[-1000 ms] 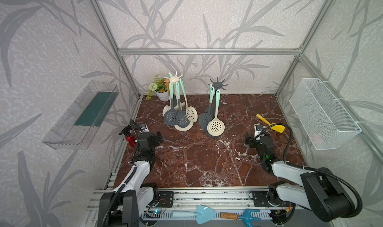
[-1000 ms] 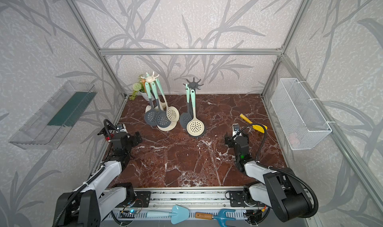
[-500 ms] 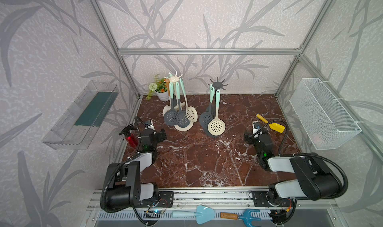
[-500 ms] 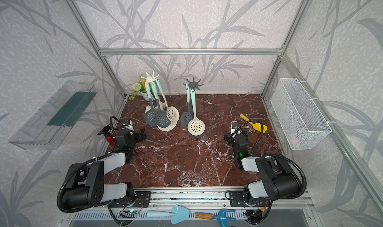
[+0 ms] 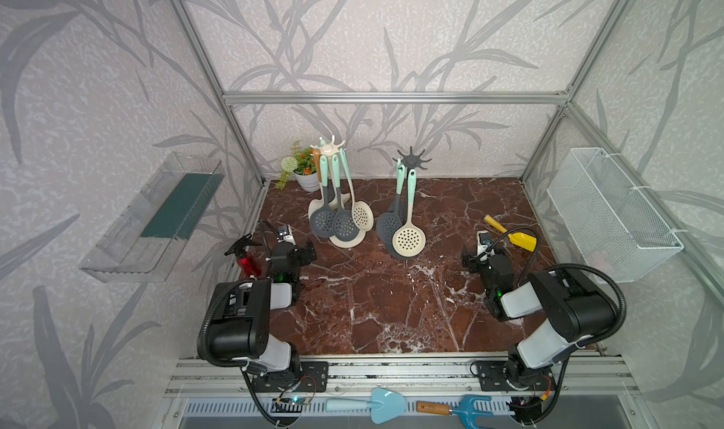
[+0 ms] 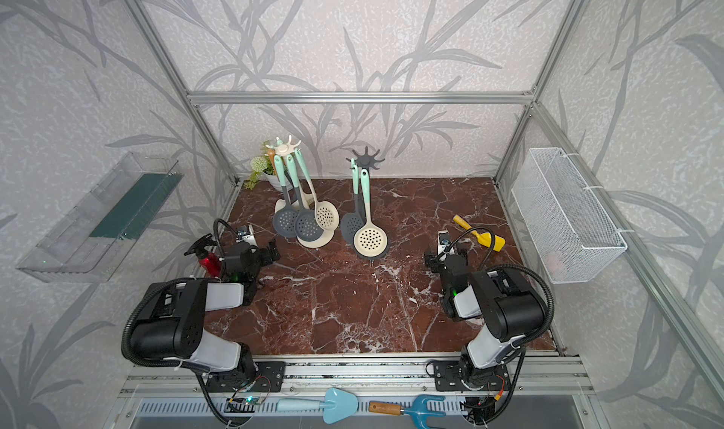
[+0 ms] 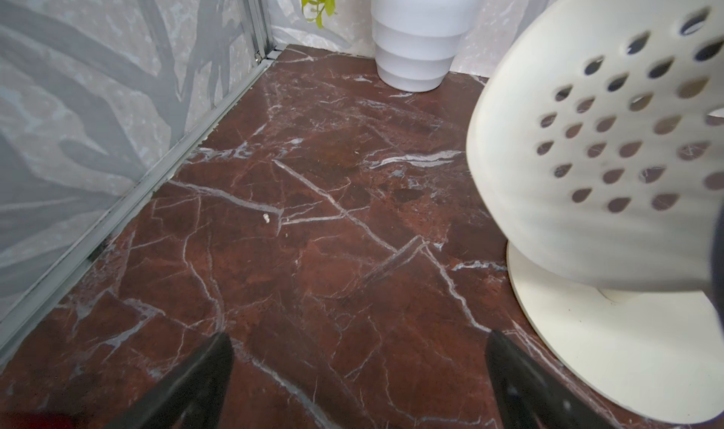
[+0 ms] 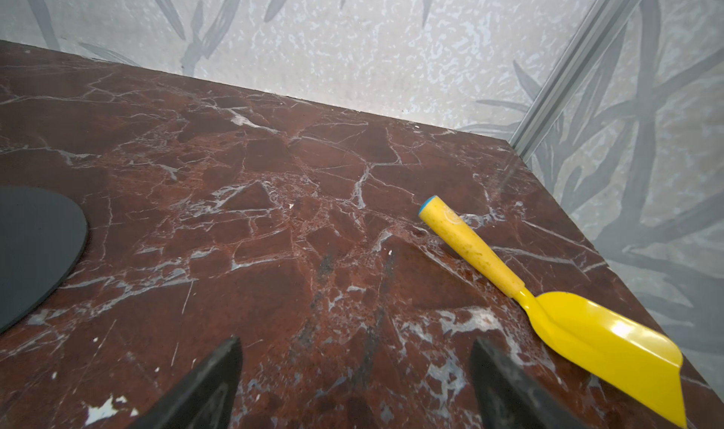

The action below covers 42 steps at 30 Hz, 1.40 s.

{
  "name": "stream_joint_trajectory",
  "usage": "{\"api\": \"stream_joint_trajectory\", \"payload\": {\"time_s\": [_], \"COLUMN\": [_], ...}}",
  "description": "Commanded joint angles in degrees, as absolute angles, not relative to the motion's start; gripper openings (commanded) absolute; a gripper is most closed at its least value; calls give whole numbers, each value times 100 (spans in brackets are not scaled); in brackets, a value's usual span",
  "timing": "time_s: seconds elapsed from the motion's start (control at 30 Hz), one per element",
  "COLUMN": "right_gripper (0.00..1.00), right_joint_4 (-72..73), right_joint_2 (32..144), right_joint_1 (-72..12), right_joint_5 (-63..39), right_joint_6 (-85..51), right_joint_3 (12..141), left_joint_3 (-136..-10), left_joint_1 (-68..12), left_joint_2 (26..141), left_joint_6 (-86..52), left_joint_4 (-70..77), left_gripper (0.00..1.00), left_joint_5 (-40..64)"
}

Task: Hang the skimmer on the kitchen utensil rack
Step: Reset both arms

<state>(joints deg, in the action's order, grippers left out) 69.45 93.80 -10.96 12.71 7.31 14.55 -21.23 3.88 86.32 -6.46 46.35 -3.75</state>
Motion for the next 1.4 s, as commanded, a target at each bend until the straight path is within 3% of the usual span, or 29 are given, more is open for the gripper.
{"api": "stream_joint_trajectory", "payload": {"time_s": [0.0,0.1,0.17,1.37], "right_gripper": [90,90,99,99], "right_joint_4": [6148,5615,5608,5644], "right_joint_2": [9154,9087,9088,9096], "right_joint_1": [-957,-691,-681,-694], "right_joint_5": [905,480,467,490], "right_joint_6": [662,444,436,457], "right_joint_3": [1924,2137,2143,2127], "left_joint_3": [-2281,-2277,-2276,-2376], "left_joint_1": [333,321,317,116], "left_joint_2": [8649,8648,8648,8683], "left_joint_6": [-519,-518,-510,-368], "left_joint_4": [4584,4586,4598,4456], "left_gripper": [99,99,99,99], "left_joint_5": [-580,-589,-597,-894]}}
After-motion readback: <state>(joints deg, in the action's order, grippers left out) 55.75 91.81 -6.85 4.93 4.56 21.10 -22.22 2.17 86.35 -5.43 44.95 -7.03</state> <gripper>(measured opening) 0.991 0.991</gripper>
